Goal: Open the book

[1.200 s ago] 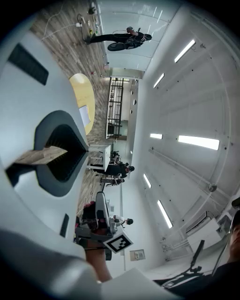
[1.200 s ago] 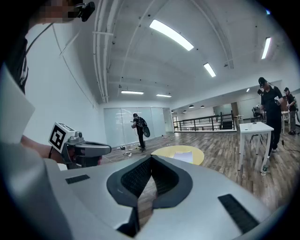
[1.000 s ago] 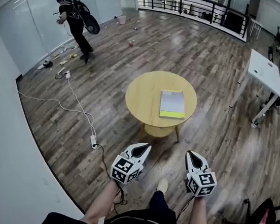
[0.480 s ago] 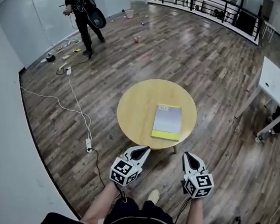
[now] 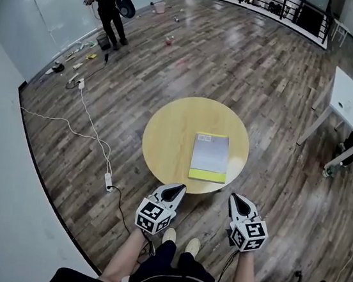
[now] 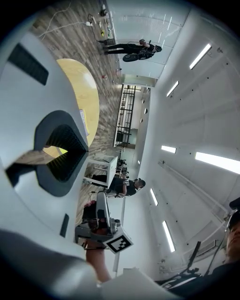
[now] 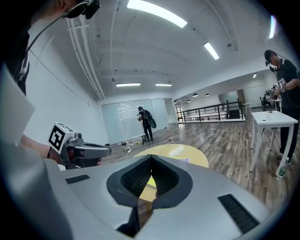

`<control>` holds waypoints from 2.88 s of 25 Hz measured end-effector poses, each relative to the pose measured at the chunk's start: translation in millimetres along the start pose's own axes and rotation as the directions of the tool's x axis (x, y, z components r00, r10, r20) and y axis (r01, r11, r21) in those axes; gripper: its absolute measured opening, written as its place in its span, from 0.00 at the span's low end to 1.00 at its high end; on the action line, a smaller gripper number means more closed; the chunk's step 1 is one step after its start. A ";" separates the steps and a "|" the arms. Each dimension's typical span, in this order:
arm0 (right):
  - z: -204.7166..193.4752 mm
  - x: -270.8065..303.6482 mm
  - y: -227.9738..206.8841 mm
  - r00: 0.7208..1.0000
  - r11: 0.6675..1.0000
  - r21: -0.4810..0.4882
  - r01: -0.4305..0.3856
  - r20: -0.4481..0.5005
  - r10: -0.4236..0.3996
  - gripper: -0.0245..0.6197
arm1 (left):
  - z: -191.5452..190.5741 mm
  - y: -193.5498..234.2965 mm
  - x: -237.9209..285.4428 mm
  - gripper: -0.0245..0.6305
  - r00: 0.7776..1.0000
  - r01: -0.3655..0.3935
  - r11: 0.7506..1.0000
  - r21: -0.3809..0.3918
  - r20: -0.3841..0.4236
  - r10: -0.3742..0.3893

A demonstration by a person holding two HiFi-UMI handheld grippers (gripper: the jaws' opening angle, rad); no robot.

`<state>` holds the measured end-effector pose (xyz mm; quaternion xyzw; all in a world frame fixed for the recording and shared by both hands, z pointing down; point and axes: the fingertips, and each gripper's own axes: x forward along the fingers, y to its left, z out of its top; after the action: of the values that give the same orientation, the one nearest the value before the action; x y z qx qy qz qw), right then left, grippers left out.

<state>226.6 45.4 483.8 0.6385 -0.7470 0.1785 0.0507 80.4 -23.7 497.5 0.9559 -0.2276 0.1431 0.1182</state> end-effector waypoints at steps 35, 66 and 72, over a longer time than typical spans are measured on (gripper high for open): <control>-165.7 126.1 -86.5 0.950 0.914 0.353 0.200 -0.299 -0.093 0.39 | -141.8 50.6 53.5 0.04 0.972 0.006 0.988 -0.152 -0.231 -0.041; -184.1 143.8 -111.8 0.876 0.919 0.188 0.345 -0.416 -0.244 0.05 | -156.3 88.7 59.0 0.04 0.970 -0.040 0.977 -0.210 -0.243 -0.012; -176.3 142.5 -109.4 0.880 0.919 0.190 0.344 -0.407 -0.245 0.04 | -152.4 93.9 54.7 0.04 0.971 -0.052 0.976 -0.210 -0.238 0.000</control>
<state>280.5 -42.7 713.3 0.7005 -0.5869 0.3826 0.1363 49.6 -82.8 672.4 0.9107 -0.2385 0.2320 0.2448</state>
